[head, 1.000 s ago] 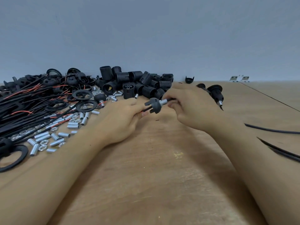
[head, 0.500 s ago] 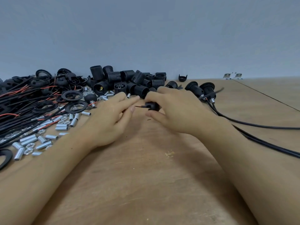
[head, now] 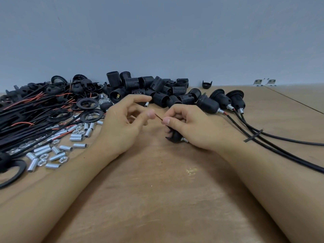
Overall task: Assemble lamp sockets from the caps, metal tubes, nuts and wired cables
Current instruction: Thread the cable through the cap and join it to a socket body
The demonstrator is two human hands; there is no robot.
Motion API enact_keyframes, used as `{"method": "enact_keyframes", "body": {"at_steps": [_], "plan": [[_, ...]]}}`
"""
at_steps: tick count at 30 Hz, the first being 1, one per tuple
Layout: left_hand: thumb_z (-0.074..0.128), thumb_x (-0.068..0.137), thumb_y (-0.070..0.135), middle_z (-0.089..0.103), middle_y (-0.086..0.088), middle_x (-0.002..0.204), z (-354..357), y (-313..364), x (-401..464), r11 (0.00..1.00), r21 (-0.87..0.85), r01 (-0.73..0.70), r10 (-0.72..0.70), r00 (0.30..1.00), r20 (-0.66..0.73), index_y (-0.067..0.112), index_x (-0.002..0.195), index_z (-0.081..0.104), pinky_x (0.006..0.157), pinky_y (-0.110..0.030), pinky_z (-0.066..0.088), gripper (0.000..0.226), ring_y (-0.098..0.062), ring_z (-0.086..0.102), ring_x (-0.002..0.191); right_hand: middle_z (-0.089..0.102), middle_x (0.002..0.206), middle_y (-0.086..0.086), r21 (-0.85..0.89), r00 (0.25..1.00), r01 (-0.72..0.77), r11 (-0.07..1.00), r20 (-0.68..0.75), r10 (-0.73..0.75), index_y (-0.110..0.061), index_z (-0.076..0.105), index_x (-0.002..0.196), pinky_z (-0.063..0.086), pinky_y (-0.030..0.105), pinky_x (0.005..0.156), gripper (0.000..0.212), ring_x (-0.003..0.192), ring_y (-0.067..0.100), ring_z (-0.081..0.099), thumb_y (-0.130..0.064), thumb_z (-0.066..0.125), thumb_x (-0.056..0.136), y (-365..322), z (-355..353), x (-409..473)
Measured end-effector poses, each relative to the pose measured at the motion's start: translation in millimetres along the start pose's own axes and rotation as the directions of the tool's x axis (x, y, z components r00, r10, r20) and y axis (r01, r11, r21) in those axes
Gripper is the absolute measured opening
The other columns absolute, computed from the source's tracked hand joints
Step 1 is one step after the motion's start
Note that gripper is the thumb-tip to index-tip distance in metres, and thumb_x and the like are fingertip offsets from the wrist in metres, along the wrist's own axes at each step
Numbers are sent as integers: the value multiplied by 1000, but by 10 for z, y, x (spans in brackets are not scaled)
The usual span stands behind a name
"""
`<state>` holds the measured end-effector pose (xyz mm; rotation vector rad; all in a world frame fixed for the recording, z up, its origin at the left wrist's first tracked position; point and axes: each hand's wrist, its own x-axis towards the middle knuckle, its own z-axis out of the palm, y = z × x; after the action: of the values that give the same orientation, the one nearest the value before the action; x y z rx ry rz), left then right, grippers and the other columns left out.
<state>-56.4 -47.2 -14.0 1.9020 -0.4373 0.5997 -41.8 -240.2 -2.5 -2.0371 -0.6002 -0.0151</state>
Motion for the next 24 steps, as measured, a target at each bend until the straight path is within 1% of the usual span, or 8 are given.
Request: {"method": "enact_keyframes", "body": {"at_steps": [2, 4, 6, 10, 15, 18, 21, 24], "plan": [[66, 95, 15, 73, 6, 83, -19, -48, 86, 999, 37, 10, -8, 997, -73, 24, 110, 66, 66, -19, 53, 18, -2, 64, 70, 63, 69, -2, 39, 989, -15, 999, -144, 20, -23, 62, 86, 57, 35, 65, 22, 62, 14, 62, -8, 51, 99, 32, -52, 34], [64, 94, 10, 71, 9, 93, 4, -93, 293, 966, 259, -15, 33, 997, -65, 23, 108, 68, 73, -11, 47, 19, 0, 61, 80, 55, 66, -4, 111, 946, -47, 993, -315, 80, -24, 60, 90, 56, 26, 60, 28, 52, 2, 51, -5, 42, 100, 59, -141, 86], [61, 91, 5, 66, 1, 116, 106, -157, 586, 842, 522, -133, 63, 987, 150, 17, 122, 64, 88, -17, 42, 33, -10, 57, 101, 51, 60, -7, 200, 901, -58, 978, -412, 138, -24, 57, 94, 50, 28, 52, 22, 46, 4, 45, -10, 41, 102, 95, -242, 112], [53, 84, -3, 50, -1, 144, 389, -253, 963, 584, 723, -370, -96, 853, 514, 19, 145, 44, 105, -41, 37, 65, -25, 38, 131, 53, 57, -2, 106, 879, -71, 992, -464, 113, -26, 53, 86, 39, 24, 46, 18, 44, 10, 42, -16, 49, 100, 184, -250, 95], [59, 90, 14, 53, -4, 136, 454, -353, 1077, 379, 798, -468, 40, 870, 491, 18, 147, 41, 101, -38, 31, 60, -26, 39, 127, 58, 57, -8, 182, 875, -80, 980, -458, 156, -26, 59, 89, 41, 25, 52, 21, 46, 6, 50, -11, 49, 99, 213, -230, 114], [64, 86, 17, 56, -10, 126, 328, -228, 1065, 489, 787, -376, 90, 919, 384, 14, 138, 54, 97, -40, 33, 52, -30, 43, 119, 54, 56, -14, 220, 872, -88, 971, -455, 182, -26, 65, 91, 37, 22, 54, 21, 49, 3, 46, -14, 50, 100, 206, -253, 120], [73, 80, 15, 65, -4, 113, 129, -10, 825, 748, 632, -203, 183, 978, 97, 14, 119, 65, 93, -31, 40, 40, -25, 55, 110, 54, 52, -12, 310, 893, -89, 947, -395, 213, -22, 66, 88, 37, 17, 45, 17, 44, 2, 43, -17, 55, 99, 170, -225, 93], [77, 83, 23, 71, 11, 90, 81, 211, 337, 982, 63, 179, -168, 974, -154, 23, 106, 65, 72, -15, 51, 26, -7, 68, 85, 65, 60, -10, 314, 919, -82, 946, -343, 194, -19, 66, 85, 39, 19, 43, 13, 43, 7, 47, -16, 60, 97, 87, -175, 58]]}}
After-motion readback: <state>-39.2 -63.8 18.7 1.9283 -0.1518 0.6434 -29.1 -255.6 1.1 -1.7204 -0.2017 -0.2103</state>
